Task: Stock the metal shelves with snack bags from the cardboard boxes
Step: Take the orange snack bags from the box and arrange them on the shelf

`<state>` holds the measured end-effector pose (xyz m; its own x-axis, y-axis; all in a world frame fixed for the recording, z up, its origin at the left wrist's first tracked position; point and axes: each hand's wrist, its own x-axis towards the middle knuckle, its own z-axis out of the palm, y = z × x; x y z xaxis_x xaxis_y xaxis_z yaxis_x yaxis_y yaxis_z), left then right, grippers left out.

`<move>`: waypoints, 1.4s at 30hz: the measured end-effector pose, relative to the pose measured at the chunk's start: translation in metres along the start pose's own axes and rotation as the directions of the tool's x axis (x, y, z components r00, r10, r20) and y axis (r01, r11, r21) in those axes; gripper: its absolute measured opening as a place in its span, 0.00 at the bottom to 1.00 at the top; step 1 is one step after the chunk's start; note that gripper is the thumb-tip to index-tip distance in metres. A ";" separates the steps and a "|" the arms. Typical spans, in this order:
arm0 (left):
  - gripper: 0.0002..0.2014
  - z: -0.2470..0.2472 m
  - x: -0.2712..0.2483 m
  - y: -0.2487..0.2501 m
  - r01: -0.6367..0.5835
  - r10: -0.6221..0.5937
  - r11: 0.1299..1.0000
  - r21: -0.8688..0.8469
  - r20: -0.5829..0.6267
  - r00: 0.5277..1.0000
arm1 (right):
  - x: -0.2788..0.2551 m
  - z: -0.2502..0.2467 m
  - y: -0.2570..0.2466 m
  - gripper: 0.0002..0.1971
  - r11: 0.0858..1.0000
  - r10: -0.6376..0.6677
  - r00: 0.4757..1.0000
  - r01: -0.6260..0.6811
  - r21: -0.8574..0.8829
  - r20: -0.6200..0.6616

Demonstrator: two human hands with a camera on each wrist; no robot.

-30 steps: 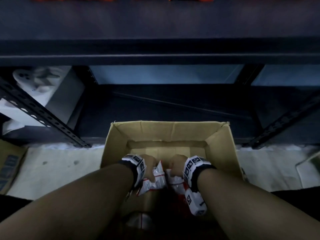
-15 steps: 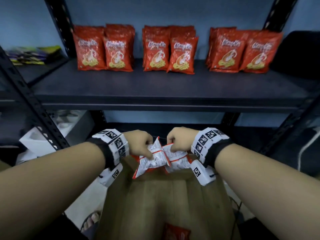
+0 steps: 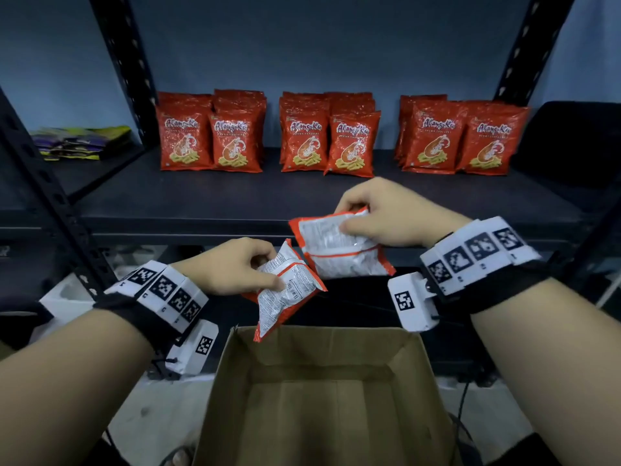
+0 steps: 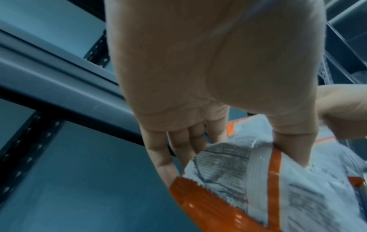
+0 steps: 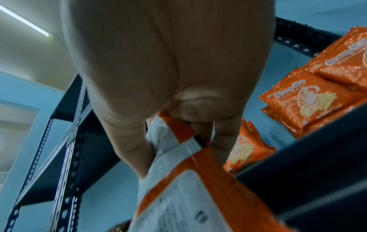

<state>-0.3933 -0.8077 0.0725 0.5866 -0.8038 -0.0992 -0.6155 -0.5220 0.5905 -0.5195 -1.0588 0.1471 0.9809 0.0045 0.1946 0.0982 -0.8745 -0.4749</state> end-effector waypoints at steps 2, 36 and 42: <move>0.12 0.000 -0.001 0.001 -0.004 0.004 0.998 -0.056 -0.003 1.000 | -0.002 -0.016 -0.004 0.04 0.999 -0.021 0.995 0.025 0.039 -0.093; 0.14 0.015 0.024 -0.009 -0.047 0.058 0.996 -0.072 0.164 0.985 | 0.063 -0.012 0.067 0.13 0.917 0.335 0.908 -0.375 -0.133 -0.251; 0.14 0.015 0.021 -0.012 -0.057 0.064 0.997 -0.044 0.180 0.982 | 0.064 0.002 0.076 0.33 0.886 0.390 0.912 -0.410 -0.217 -0.128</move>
<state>-0.3814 -0.8222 0.0514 0.4418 -0.8737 -0.2036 -0.6240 -0.4623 0.6300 -0.4490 -1.1242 0.1216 0.9111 -0.3994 0.1018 -0.3516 -0.8820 -0.3138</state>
